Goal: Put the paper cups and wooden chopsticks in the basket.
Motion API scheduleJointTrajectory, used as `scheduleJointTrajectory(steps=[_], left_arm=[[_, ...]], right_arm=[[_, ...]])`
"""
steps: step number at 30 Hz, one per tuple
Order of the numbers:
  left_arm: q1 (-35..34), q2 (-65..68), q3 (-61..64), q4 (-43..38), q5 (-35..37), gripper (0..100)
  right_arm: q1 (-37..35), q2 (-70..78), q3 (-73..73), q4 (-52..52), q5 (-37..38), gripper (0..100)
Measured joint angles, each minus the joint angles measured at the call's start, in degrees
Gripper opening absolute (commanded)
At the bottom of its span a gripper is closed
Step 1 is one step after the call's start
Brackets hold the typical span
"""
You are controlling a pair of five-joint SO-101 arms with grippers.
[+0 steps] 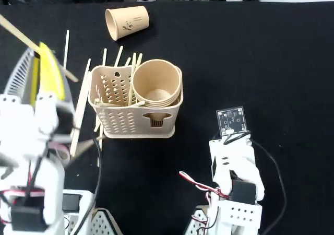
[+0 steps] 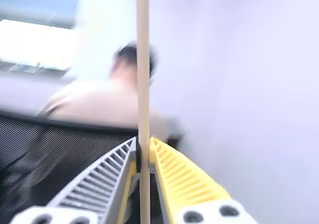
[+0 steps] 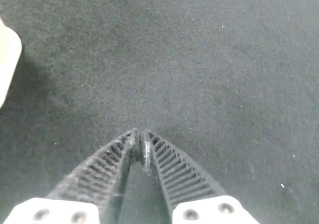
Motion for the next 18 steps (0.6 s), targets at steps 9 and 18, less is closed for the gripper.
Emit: scheduleJointTrajectory(steps=[9,18], left_arm=[[8.53,-1.67,9.67,-2.46,0.00,3],[8.44,1.58,17.23,-5.01,0.00,19]], right_arm=[[0.00,0.00,0.00,0.00,0.00,1.2],[0.00,0.00,0.00,0.00,0.00,1.2]])
